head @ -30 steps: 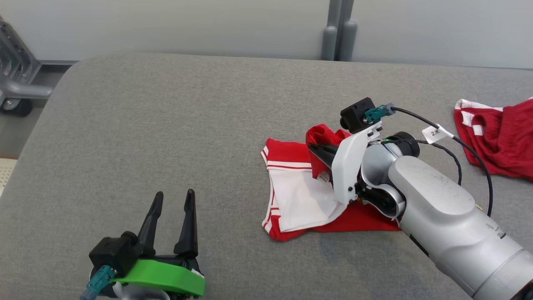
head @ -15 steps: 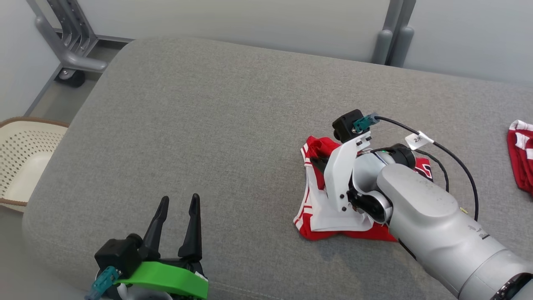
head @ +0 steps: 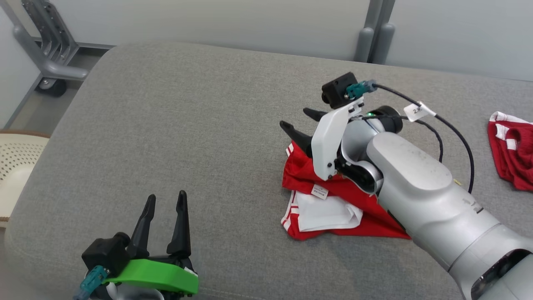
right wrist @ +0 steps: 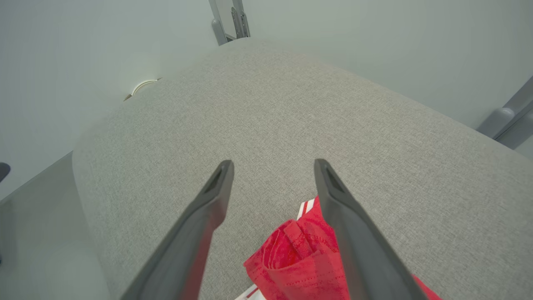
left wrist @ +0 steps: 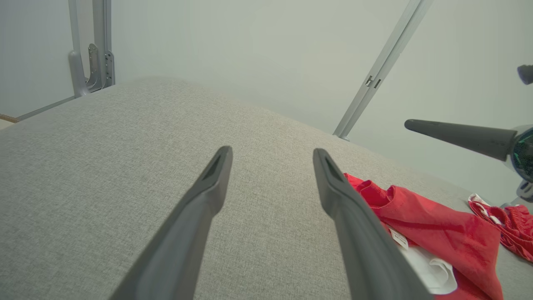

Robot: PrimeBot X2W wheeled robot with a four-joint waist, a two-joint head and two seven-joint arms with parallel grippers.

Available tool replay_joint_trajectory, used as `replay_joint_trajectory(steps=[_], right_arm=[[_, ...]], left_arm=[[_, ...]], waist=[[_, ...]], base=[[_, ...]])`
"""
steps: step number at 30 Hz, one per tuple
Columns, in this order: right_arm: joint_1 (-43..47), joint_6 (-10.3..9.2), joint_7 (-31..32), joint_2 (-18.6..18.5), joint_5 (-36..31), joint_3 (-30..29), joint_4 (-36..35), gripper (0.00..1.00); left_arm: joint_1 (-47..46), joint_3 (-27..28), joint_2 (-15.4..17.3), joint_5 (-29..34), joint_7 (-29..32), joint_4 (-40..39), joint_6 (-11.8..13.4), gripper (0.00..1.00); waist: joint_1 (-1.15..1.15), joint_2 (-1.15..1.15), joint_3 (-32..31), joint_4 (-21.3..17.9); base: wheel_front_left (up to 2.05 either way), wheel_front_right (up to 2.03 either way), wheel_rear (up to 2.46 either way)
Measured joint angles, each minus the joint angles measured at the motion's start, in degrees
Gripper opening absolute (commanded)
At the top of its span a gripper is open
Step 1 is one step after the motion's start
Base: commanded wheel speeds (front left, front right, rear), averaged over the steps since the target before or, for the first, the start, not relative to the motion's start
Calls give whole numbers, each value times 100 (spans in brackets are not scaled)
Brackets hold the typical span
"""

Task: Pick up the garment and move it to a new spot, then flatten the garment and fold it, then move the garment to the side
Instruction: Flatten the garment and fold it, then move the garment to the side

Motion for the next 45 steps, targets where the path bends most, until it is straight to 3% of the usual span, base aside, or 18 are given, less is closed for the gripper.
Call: replay_joint_trajectory(steps=[4, 11, 15, 27, 45], right_arm=[[-224, 31, -314, -55, 22, -297, -144, 100], [-187, -20, -608, -860, 311, -870, 8, 100], [240, -19, -676, -1103, 583, -1091, 130, 100], [1550, 81, -922, -1007, 1430, -1532, 417, 100], [1763, 287, -845, -797, 2178, -1791, 525, 100]], left_arm=[[0, 82, 0, 2, -4, -9, 9, 100], [4, 138, 1, 33, -5, -108, 11, 100], [5, 147, 2, 64, -7, -181, 14, 100], [3, 147, 5, 147, -7, -335, 42, 100], [-12, 13, 4, 261, -5, -352, 42, 100]], waist=[[0, 0, -24, -171], [0, 0, -68, -488], [0, 0, -43, -641], [0, 0, 247, -910], [0, 0, 529, -709]], base=[[0, 0, 0], [0, 0, 0], [0, 0, 0], [0, 0, 0], [0, 0, 0]])
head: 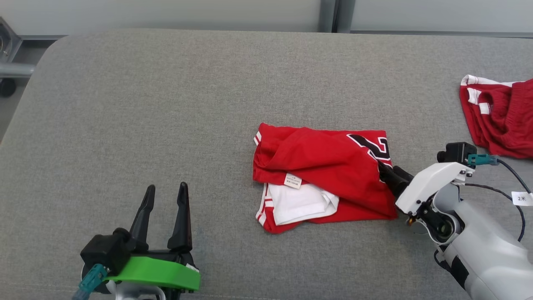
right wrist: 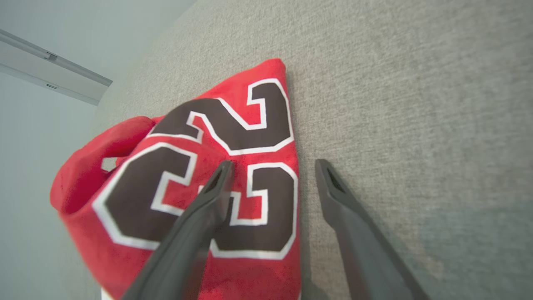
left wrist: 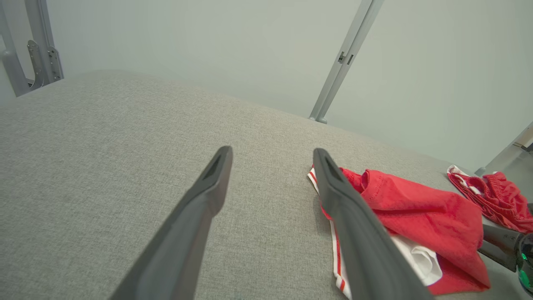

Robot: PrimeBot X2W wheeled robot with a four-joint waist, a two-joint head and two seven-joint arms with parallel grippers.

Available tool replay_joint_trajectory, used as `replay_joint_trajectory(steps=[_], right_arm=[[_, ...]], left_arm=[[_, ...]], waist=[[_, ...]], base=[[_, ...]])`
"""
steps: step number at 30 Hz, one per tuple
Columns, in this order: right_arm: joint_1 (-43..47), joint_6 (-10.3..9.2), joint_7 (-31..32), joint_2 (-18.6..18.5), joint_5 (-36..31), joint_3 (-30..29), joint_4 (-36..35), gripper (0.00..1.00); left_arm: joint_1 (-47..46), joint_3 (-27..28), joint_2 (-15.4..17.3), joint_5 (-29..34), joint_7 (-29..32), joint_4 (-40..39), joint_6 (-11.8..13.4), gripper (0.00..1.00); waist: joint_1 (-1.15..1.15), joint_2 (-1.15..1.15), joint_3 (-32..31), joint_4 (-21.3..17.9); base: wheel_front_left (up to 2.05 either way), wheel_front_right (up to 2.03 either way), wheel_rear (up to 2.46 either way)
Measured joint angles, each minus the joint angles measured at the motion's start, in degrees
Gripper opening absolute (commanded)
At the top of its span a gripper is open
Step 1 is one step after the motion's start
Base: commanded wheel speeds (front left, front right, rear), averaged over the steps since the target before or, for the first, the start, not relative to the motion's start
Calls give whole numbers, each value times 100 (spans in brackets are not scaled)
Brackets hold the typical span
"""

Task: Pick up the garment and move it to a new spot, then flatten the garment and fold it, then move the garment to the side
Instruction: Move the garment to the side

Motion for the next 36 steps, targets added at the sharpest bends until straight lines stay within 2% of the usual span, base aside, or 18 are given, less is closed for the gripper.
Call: replay_joint_trajectory(steps=[3, 4, 6, 9, 10, 11, 19, 28, 36], right_arm=[[-7, 2, 57, 36, 47, 11, -1, 100], [-8, 12, 57, 42, 47, 20, 0, 97], [-12, 51, 96, 44, 54, 36, 4, 50], [-35, 51, 181, 52, 100, 80, 15, 25], [-42, 51, 203, 59, 100, 107, 23, 7], [-49, 51, 209, 67, 100, 130, 35, 0], [-149, 51, 159, 34, 71, 216, 13, 0], [-669, 51, -13, -546, -183, 375, -679, 0], [-869, 51, 54, -915, -214, 528, -1129, 0]], left_arm=[[-1, 21, 1, 0, 1, 0, 1, 100], [-1, 23, 1, 1, 0, 0, 2, 100], [-1, 29, 1, 1, 1, -1, 14, 100], [-1, 49, 1, 46, 1, -1, 15, 100], [-1, 56, 1, 49, 1, -1, 15, 100], [-1, 62, 1, 49, 1, -1, 15, 100], [-4, 110, 2, 49, 7, 15, 16, 100], [1, 172, 7, 48, 7, 130, 18, 100], [11, 192, 7, 42, 7, 178, 19, 100]], waist=[[0, 0, 17, 23], [0, 0, 21, 27], [0, 0, 26, 30], [0, 0, 32, 26], [0, 0, 35, 23], [0, 0, 36, 19], [0, 0, 22, -23], [0, 0, -171, -175], [0, 0, -374, -371]], base=[[0, 0, 0], [0, 0, 0], [0, 0, 0], [0, 0, 0], [0, 0, 0], [0, 0, 0], [0, 0, 0], [0, 0, 0], [0, 0, 0]])
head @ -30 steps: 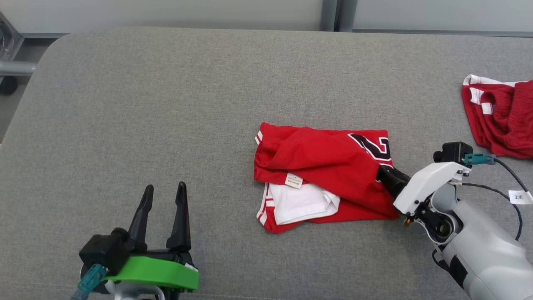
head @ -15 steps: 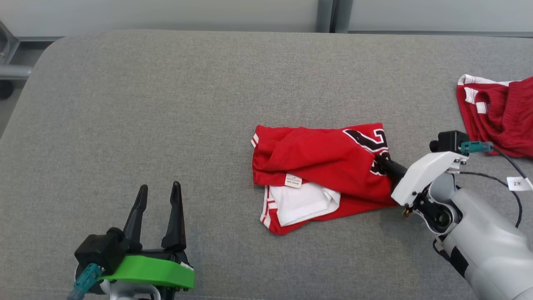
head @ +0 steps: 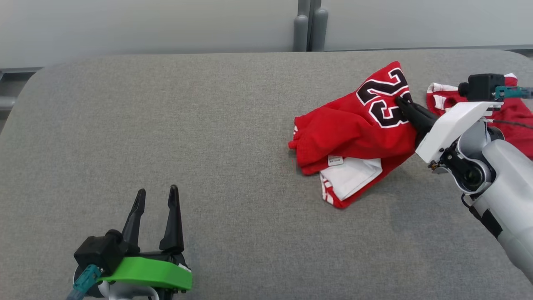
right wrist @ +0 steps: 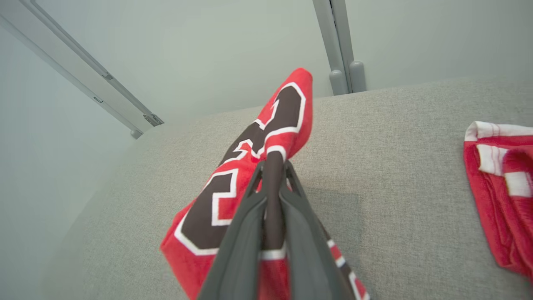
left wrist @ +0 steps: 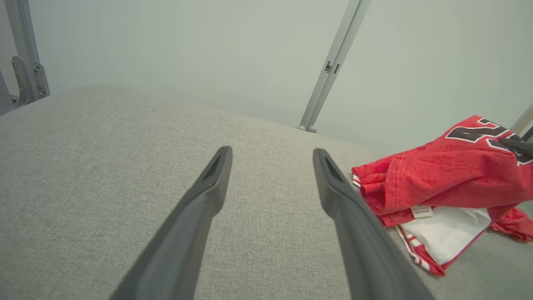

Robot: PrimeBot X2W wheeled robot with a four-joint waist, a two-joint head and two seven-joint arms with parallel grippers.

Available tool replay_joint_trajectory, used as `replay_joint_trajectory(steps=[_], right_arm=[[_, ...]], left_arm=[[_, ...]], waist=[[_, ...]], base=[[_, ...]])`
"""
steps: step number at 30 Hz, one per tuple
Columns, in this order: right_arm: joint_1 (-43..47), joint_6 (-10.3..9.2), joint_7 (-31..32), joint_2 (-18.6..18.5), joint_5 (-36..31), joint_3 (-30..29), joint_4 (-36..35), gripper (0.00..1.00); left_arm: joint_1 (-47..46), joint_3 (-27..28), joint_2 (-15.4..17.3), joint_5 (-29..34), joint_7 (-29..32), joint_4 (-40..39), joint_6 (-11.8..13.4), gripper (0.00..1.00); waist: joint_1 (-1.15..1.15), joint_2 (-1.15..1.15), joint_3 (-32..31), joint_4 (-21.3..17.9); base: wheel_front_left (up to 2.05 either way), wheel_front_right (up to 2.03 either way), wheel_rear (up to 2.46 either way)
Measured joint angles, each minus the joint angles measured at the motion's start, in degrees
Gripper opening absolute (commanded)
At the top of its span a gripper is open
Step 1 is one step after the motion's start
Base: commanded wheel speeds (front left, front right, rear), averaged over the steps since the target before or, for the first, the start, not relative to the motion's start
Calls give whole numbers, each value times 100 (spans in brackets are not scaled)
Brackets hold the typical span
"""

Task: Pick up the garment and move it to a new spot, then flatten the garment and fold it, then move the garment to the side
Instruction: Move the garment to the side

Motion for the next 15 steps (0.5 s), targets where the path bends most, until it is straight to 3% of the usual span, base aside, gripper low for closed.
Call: replay_joint_trajectory(steps=[9, 15], right_arm=[[-422, 0, 185, -537, 105, -122, -582, 0], [-457, 0, 397, -853, 23, -115, -598, 0]], left_arm=[[23, -24, -1, -52, -1, 14, 3, 100], [75, -26, -3, -83, -1, 4, 7, 100]], waist=[[0, 0, -288, -241], [0, 0, -359, -323]], base=[[0, 0, 0], [0, 0, 0]])
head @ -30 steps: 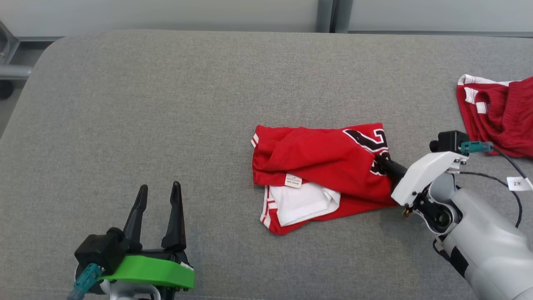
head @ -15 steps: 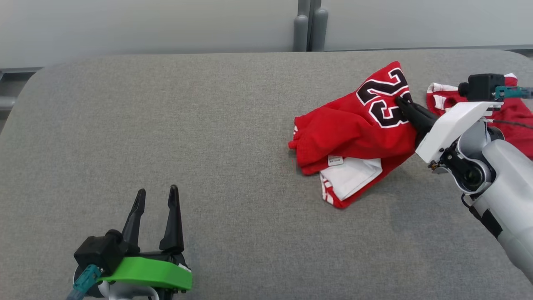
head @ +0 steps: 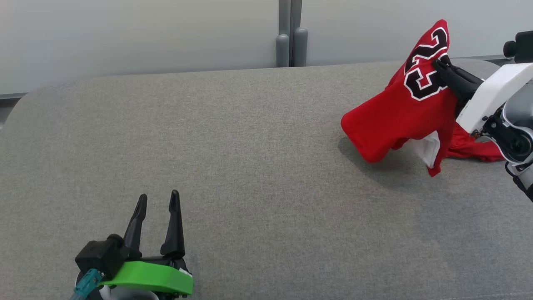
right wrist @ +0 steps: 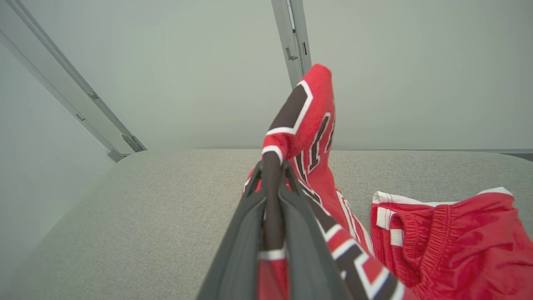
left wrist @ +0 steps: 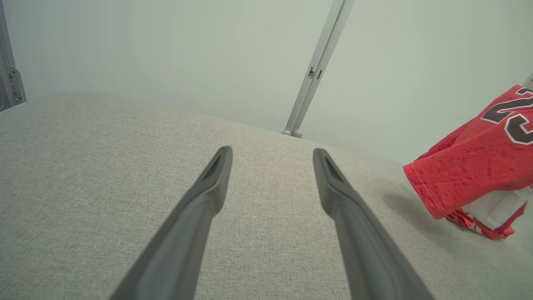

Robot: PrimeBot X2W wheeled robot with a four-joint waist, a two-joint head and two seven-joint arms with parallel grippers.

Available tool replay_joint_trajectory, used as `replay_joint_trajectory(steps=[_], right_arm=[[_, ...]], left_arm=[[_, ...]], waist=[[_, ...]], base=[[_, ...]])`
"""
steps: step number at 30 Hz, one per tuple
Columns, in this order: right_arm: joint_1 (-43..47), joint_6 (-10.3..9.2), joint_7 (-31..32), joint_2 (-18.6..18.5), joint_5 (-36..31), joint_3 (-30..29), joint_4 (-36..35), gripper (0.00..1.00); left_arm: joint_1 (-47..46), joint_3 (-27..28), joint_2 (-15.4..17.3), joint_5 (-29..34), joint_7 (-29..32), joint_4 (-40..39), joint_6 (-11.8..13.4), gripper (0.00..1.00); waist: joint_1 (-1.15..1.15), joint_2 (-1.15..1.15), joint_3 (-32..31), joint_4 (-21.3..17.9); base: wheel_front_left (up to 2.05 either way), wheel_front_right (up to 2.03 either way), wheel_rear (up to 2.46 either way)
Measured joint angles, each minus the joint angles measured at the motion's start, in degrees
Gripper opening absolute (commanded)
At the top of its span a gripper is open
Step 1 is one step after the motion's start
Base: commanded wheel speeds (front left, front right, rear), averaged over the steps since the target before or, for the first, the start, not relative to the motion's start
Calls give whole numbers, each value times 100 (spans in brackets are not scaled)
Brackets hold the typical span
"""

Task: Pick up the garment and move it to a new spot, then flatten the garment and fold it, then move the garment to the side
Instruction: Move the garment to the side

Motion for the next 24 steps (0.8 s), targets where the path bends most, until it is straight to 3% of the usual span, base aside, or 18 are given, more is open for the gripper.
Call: replay_joint_trajectory(steps=[11, 24], right_arm=[[-325, 0, 390, -89, 69, -22, -89, 0], [-504, -116, 608, -114, 256, -226, 352, 0]], left_arm=[[42, 3, 1, -20, -2, -141, 0, 100], [10, -19, 58, 43, 2, -274, 0, 100]], waist=[[0, 0, 169, -12], [0, 0, 659, 123]], base=[[0, 0, 0], [0, 0, 0]])
